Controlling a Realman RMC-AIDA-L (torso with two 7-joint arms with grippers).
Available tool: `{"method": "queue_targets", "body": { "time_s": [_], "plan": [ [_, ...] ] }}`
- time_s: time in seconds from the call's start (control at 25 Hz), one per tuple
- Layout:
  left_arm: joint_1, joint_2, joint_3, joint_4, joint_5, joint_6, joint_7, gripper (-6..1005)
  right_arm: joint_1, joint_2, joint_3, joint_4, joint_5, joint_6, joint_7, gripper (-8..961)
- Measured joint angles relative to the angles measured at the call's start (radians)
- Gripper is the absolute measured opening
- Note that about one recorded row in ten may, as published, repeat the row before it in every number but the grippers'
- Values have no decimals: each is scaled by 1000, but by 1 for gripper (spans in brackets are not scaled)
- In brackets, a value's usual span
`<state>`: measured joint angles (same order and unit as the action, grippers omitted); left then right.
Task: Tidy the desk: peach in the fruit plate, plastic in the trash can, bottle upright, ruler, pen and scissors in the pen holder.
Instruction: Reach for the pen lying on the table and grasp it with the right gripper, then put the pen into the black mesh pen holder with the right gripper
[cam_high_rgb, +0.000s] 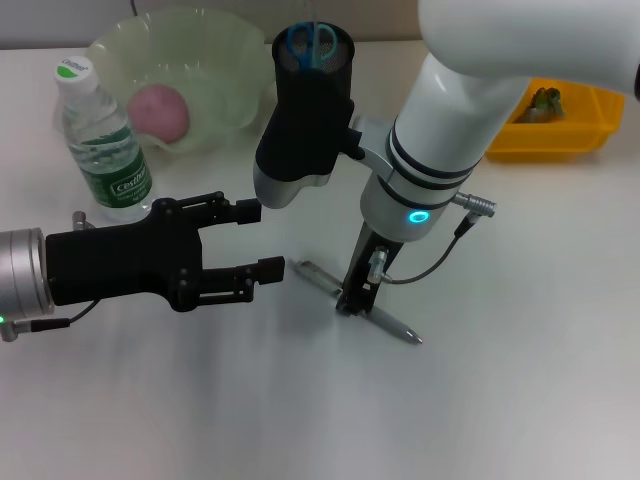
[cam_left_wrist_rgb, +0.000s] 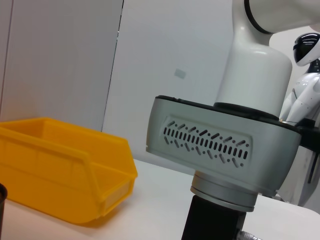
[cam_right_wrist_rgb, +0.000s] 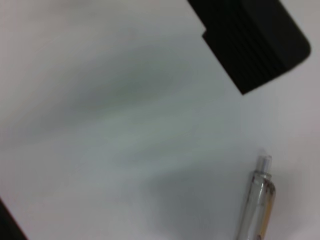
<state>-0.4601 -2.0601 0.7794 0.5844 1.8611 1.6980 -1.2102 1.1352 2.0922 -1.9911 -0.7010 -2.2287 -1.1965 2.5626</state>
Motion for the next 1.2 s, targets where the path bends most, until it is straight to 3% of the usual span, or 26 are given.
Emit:
{"method": "queue_targets", "body": {
  "time_s": [0.28, 0.52, 1.04, 1.2],
  "plan": [
    [0, 0, 0, 2, -1, 0, 0, 783, 0, 0, 0, 0, -5, -6, 0, 239],
    [0, -1, 0, 4, -2, 0, -2, 783, 0, 0, 0, 3, -5, -9, -4, 168],
    [0, -2, 0, 0, -10, 2, 1, 783, -9, 0, -10, -2, -4, 0, -26, 124],
    [3, -1, -2, 4, -12, 2, 1, 783, -65, -5, 78, -50, -4, 15, -79, 124]
  ]
}}
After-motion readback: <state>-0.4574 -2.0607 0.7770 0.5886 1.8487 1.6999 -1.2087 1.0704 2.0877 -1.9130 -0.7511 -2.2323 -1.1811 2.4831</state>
